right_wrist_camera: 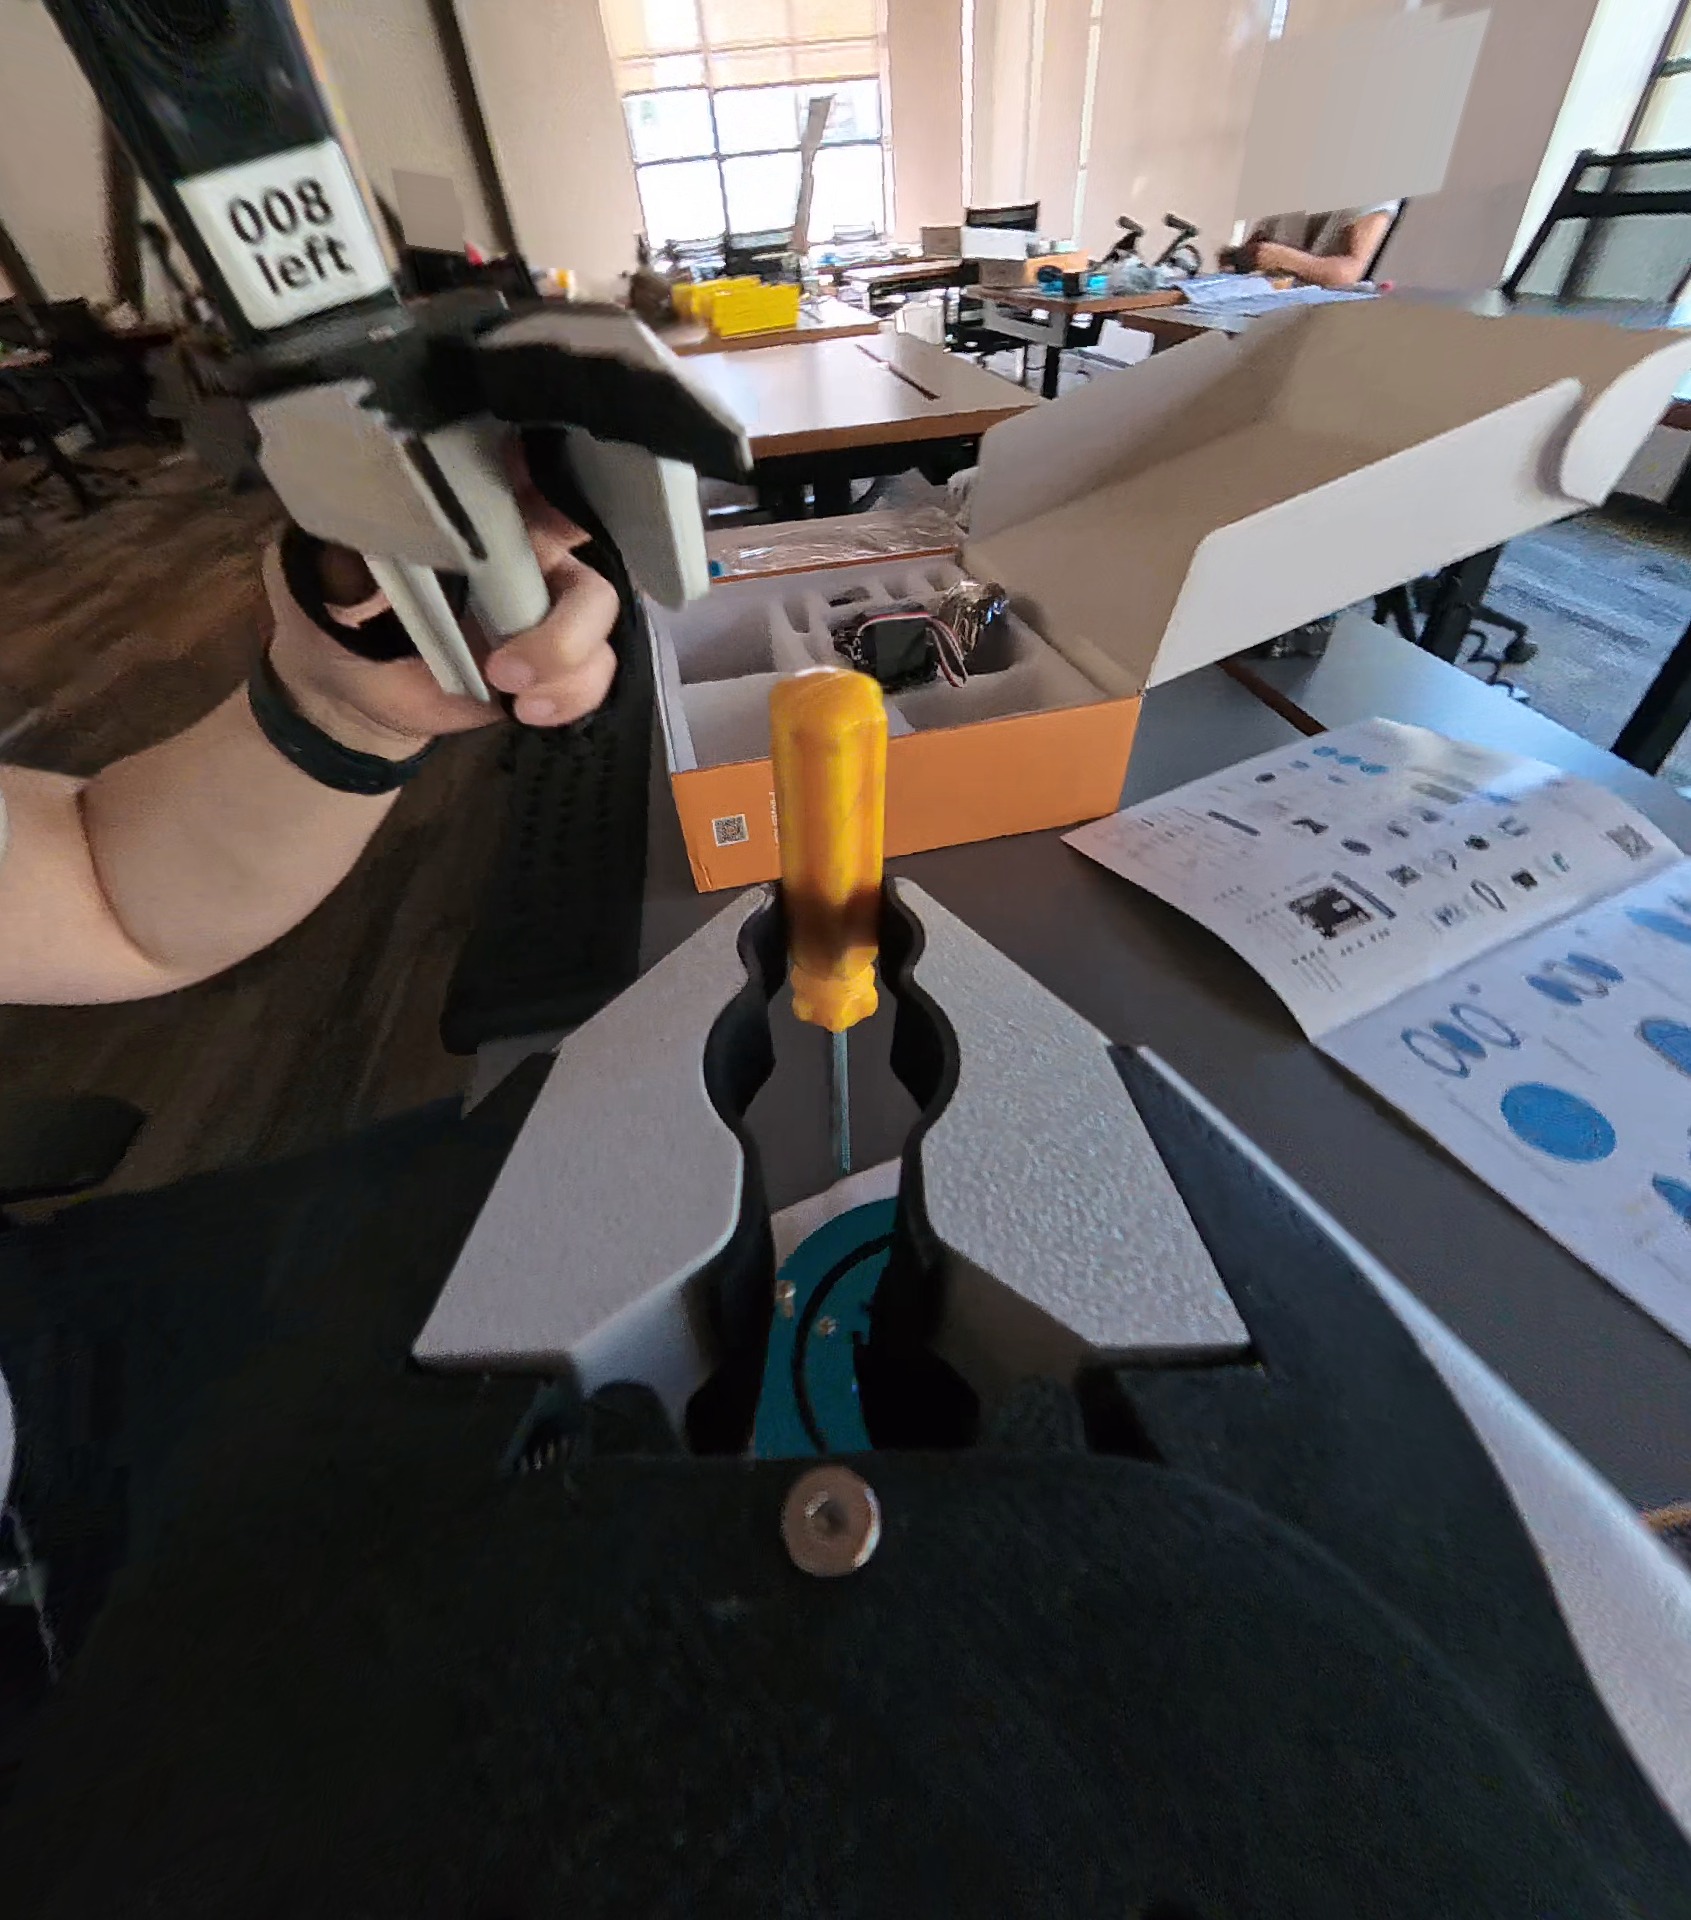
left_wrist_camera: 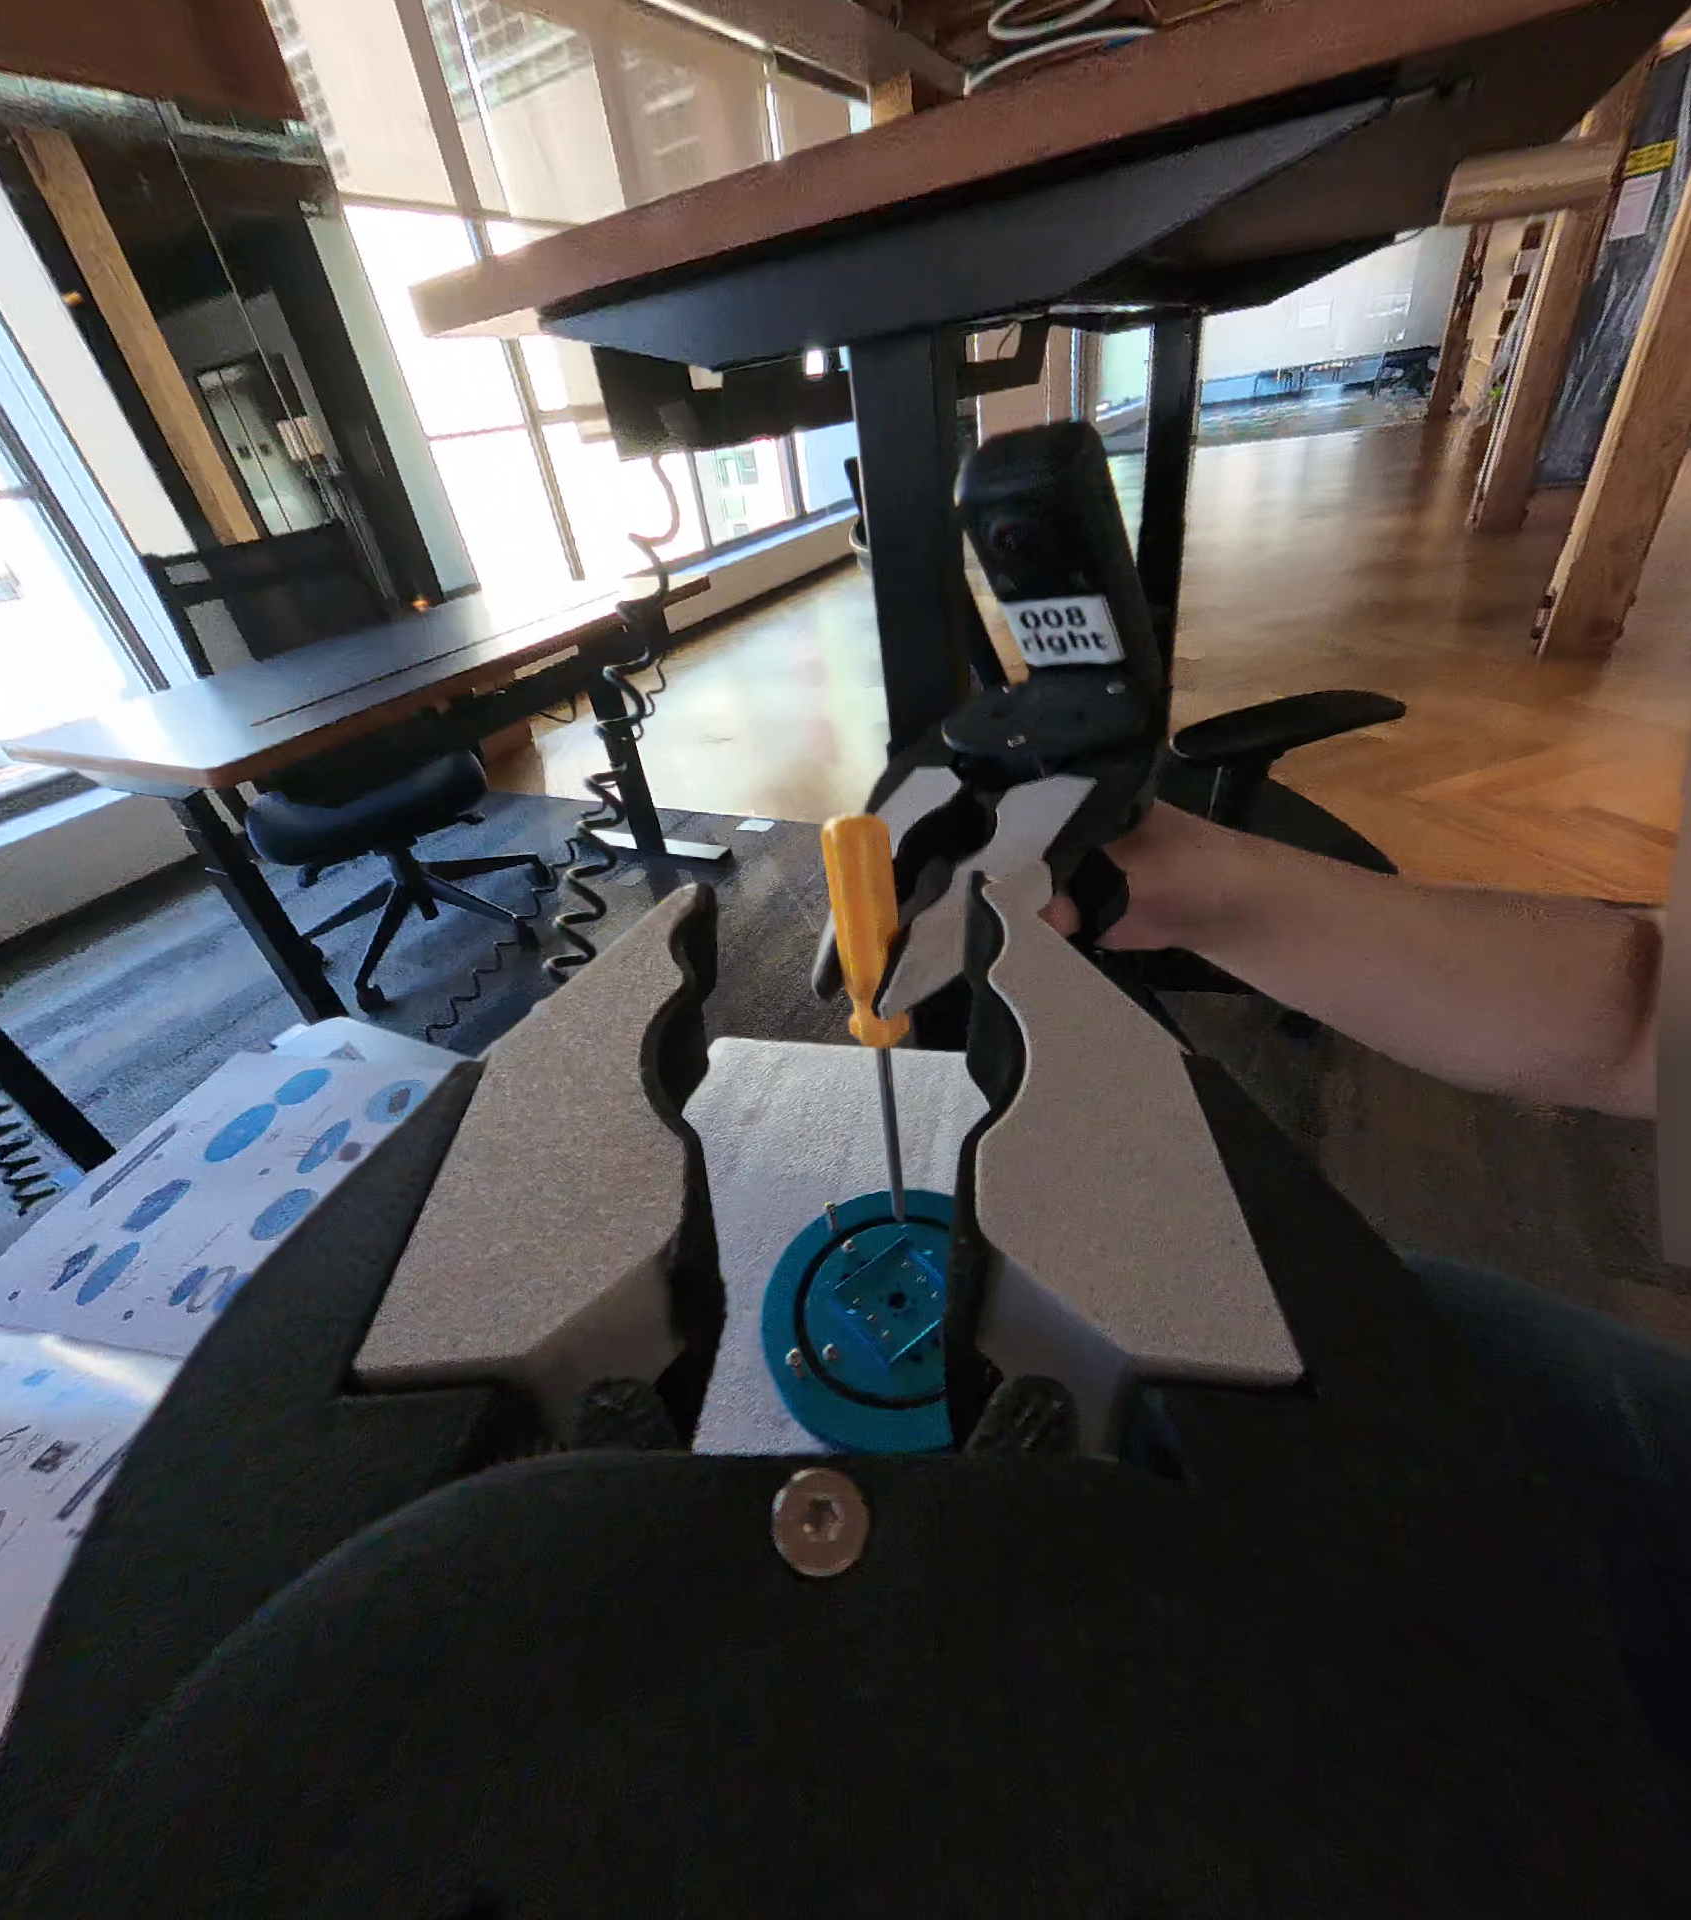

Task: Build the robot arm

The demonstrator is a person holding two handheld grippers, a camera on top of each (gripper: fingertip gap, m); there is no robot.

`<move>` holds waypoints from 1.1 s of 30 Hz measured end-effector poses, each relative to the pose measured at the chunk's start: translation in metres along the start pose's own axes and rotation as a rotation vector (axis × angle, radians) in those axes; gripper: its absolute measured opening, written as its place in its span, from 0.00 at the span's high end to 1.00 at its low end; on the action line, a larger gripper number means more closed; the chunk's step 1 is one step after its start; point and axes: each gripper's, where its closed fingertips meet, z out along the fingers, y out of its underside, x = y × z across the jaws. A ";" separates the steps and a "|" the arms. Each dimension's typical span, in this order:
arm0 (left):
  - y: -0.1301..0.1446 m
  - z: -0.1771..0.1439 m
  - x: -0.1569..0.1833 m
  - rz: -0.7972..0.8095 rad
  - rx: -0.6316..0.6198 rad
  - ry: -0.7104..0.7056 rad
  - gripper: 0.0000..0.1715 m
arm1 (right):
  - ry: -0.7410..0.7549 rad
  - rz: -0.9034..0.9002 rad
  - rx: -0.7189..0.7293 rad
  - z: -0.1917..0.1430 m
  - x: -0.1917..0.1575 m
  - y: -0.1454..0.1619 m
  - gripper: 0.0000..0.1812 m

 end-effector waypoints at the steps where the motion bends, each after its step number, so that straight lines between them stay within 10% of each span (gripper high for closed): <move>1: 0.009 -0.001 -0.006 0.000 0.003 -0.006 0.69 | -0.019 -0.025 -0.011 0.006 0.005 0.000 0.91; 5: 0.046 0.001 -0.014 -0.136 0.017 0.048 0.57 | -0.092 -0.073 -0.039 0.020 0.019 0.007 0.91; 10: 0.085 0.012 -0.021 -0.103 -0.118 0.017 0.80 | -0.109 -0.007 -0.042 0.023 0.024 0.010 0.91; 14: 0.113 0.029 -0.004 -0.136 -0.257 0.056 0.79 | -0.090 0.059 -0.014 0.016 0.015 0.005 0.91; 33: 0.126 0.048 0.047 -0.148 -0.192 0.003 0.83 | 0.078 -0.002 -0.052 0.009 -0.032 0.037 0.92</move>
